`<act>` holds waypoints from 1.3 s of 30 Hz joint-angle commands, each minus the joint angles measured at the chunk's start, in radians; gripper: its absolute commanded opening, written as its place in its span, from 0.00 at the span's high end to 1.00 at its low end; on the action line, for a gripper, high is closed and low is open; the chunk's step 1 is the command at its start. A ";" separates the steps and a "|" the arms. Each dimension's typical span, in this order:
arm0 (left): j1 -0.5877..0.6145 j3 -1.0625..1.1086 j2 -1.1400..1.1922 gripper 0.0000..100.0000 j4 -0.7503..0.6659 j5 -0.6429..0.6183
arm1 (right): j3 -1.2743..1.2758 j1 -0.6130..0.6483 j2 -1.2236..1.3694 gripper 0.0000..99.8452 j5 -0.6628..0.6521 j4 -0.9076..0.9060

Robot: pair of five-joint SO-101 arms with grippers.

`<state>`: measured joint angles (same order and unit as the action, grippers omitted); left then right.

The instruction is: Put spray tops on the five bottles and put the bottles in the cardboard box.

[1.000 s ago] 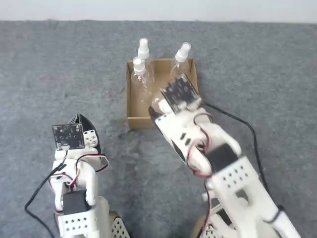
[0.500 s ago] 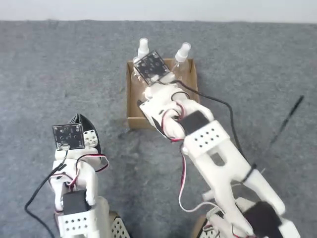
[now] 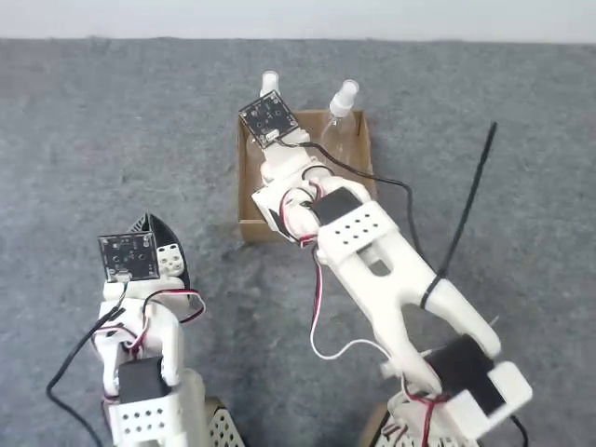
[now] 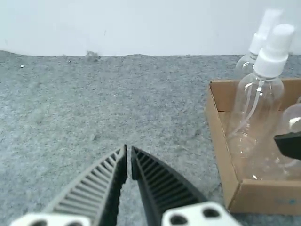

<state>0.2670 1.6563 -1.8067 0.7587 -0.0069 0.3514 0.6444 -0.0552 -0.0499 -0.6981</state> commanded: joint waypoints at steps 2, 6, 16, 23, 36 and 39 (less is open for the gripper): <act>0.003 -0.013 -0.015 0.98 -0.038 -0.008 | -0.086 0.016 0.018 0.99 0.015 0.008; 0.003 -0.013 -0.015 0.98 -0.038 -0.008 | -0.095 0.030 0.042 0.99 0.015 0.024; 0.003 -0.013 -0.015 0.98 -0.037 -0.006 | -0.094 0.033 0.074 0.99 0.015 0.056; 0.003 -0.013 -0.015 0.98 -0.037 -0.006 | -0.092 0.035 0.074 0.87 0.014 0.045; 0.003 -0.013 -0.015 0.98 -0.035 -0.006 | -0.100 0.035 0.064 0.85 0.006 0.035; 0.003 -0.013 -0.015 0.98 -0.035 -0.006 | -0.117 0.033 0.068 0.85 0.006 0.036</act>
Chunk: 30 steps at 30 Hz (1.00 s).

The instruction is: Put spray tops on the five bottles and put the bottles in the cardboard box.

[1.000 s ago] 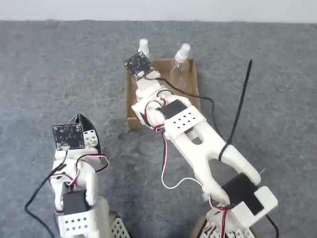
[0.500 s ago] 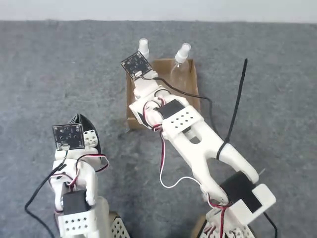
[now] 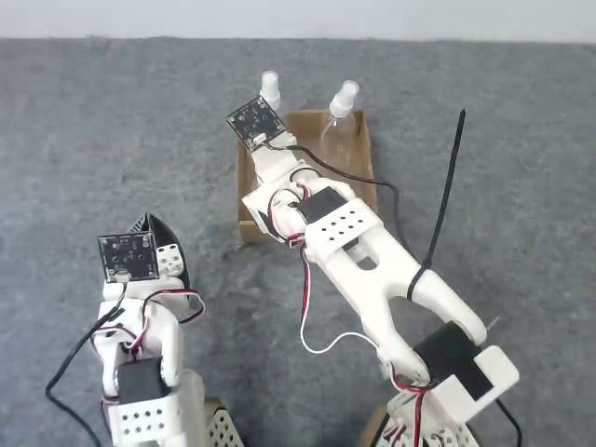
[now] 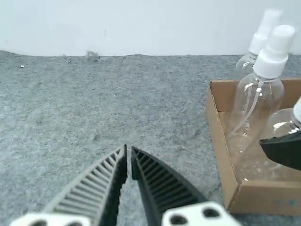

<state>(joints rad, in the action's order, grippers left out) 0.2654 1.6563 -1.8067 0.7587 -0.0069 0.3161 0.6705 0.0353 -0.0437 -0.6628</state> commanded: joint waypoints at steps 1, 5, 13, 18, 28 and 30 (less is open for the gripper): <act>0.005 -0.013 -0.015 0.98 -0.035 -0.006 | -0.087 0.005 -0.021 0.85 0.000 0.001; 0.005 -0.007 -0.015 0.98 -0.038 -0.006 | -0.092 0.005 -0.025 0.85 0.002 0.001; 0.005 -0.002 -0.015 0.98 -0.041 -0.005 | -0.087 0.001 -0.016 0.85 0.002 0.050; 0.005 -0.001 -0.015 0.98 -0.041 -0.005 | -0.086 -0.001 -0.016 0.81 0.002 0.042; 0.005 0.001 -0.015 0.98 -0.041 -0.005 | -0.069 -0.001 -0.016 0.72 0.002 0.039; 0.005 0.001 -0.015 0.98 -0.041 -0.005 | -0.069 0.001 -0.019 0.72 0.002 0.039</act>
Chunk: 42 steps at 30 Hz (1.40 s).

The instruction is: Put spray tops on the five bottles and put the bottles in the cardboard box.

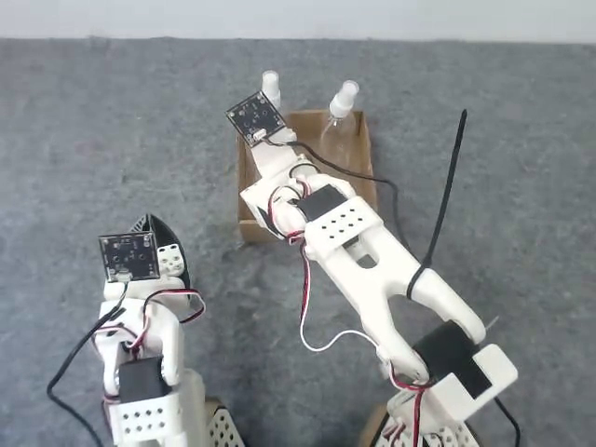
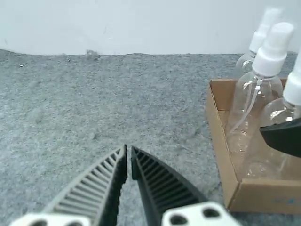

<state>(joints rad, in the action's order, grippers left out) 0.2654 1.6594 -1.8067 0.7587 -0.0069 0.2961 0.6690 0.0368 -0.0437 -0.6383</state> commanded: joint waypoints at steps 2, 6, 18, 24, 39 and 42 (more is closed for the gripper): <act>0.005 -0.002 -0.015 0.98 -0.041 -0.005 | -0.049 0.004 -0.025 0.72 0.000 0.015; 0.005 -0.002 -0.015 0.98 -0.041 -0.005 | -0.052 0.007 -0.027 0.72 0.000 -0.018; 0.005 -0.002 -0.015 0.98 -0.041 -0.005 | -0.043 0.007 -0.074 0.72 0.000 -0.073; 0.005 -0.002 -0.015 0.98 -0.041 -0.005 | -0.037 0.008 -0.140 0.72 0.000 -0.153; 0.094 -0.044 -0.015 0.98 0.006 -0.012 | -0.037 0.008 -0.303 0.72 0.006 -0.381; 0.097 -0.065 -0.015 0.98 0.051 -0.012 | -0.037 0.008 -0.360 0.72 0.006 -0.440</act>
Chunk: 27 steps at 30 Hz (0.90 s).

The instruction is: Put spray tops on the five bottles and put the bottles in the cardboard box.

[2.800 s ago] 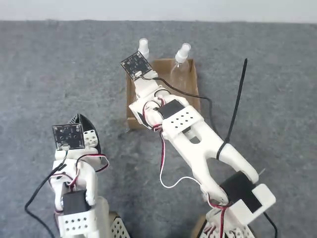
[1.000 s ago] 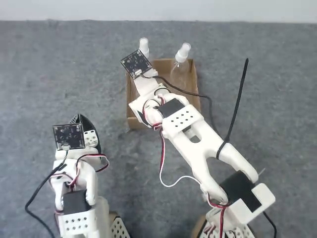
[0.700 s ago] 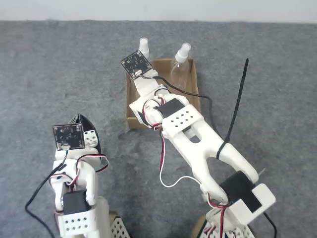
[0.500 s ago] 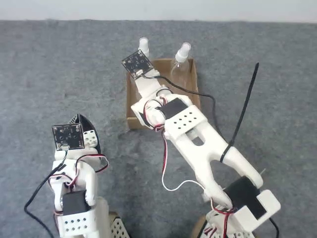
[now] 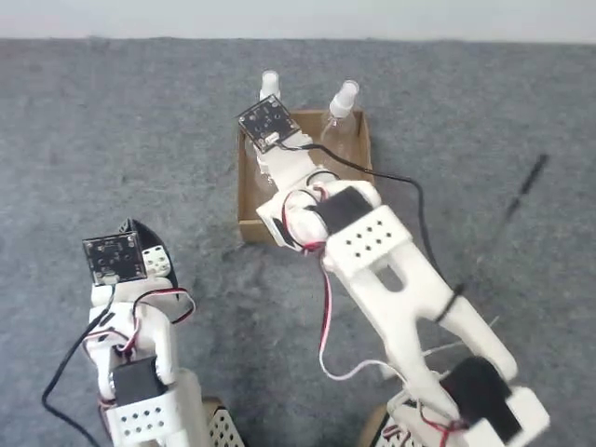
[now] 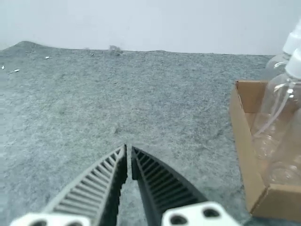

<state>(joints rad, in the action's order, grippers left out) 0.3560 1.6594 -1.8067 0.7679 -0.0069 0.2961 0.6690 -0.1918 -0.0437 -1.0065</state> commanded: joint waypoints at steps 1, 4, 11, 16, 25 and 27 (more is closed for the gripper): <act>0.006 -0.073 -0.015 0.98 0.052 -0.012 | -0.037 0.008 -0.148 0.72 0.006 -0.090; 0.006 -0.082 -0.015 0.98 0.063 -0.012 | -0.037 0.008 -0.194 0.72 0.006 -0.139; 0.094 -0.147 -0.014 0.98 0.092 -0.006 | 0.003 0.008 -0.271 0.72 0.009 -0.188; 0.278 -0.240 -0.014 0.98 0.126 0.037 | 0.060 0.008 -0.364 0.72 0.009 -0.185; 0.443 -0.222 -0.011 0.98 0.071 0.245 | 0.089 0.008 -0.450 0.72 0.003 -0.185; 0.460 -0.209 -0.011 0.98 0.068 0.259 | 0.089 0.008 -0.450 0.72 0.005 -0.186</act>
<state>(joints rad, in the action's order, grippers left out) 0.7841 1.4753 -1.8067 0.8646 0.2110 0.3928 0.6690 -0.5923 -0.0468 -1.1876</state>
